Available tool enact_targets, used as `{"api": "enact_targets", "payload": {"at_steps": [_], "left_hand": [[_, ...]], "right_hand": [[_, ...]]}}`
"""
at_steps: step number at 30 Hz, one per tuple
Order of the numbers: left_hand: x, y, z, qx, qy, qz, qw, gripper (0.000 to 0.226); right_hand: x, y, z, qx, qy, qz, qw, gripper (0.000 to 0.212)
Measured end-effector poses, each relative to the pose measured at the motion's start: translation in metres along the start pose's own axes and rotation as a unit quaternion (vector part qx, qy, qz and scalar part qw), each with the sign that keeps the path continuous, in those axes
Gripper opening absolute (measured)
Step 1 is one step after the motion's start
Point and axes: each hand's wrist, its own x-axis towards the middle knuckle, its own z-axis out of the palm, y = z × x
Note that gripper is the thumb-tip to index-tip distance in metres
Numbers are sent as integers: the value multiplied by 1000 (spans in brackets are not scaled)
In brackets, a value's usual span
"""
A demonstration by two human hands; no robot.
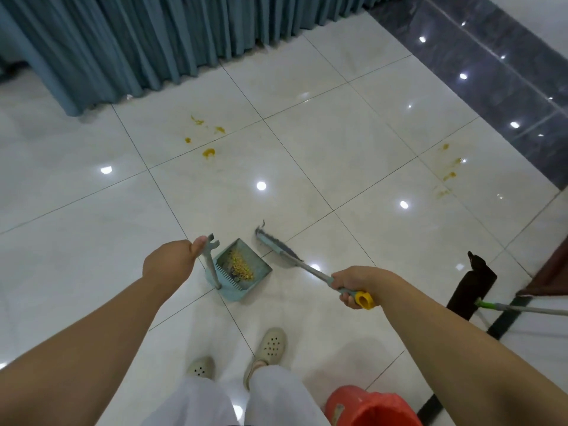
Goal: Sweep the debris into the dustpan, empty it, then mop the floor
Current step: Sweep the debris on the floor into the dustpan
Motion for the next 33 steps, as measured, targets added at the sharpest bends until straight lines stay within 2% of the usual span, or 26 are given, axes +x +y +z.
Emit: {"api": "enact_targets", "payload": {"at_steps": [7, 15, 20, 24, 26, 30, 33], "left_hand": [[-2, -23, 0, -14, -5, 40, 999, 65], [-20, -75, -6, -26, 16, 74, 997, 68], [-35, -120, -12, -44, 20, 58, 997, 68], [-48, -155, -7, -48, 23, 40, 998, 67], [-53, -170, -3, -46, 25, 40, 998, 67], [-61, -188, 2, -24, 12, 34, 999, 67], [-64, -192, 3, -3, 3, 42, 999, 66]], "right_hand": [[-43, 7, 23, 35, -56, 4, 998, 27], [-68, 14, 44, 84, -5, -5, 996, 39], [-58, 9, 84, 110, 42, -18, 993, 33], [-39, 10, 131, 134, 41, -27, 990, 23], [-32, 17, 154, 129, 30, -21, 991, 23], [-32, 36, 193, 74, 8, -3, 997, 35], [-52, 44, 204, 49, -28, -4, 998, 32]]}}
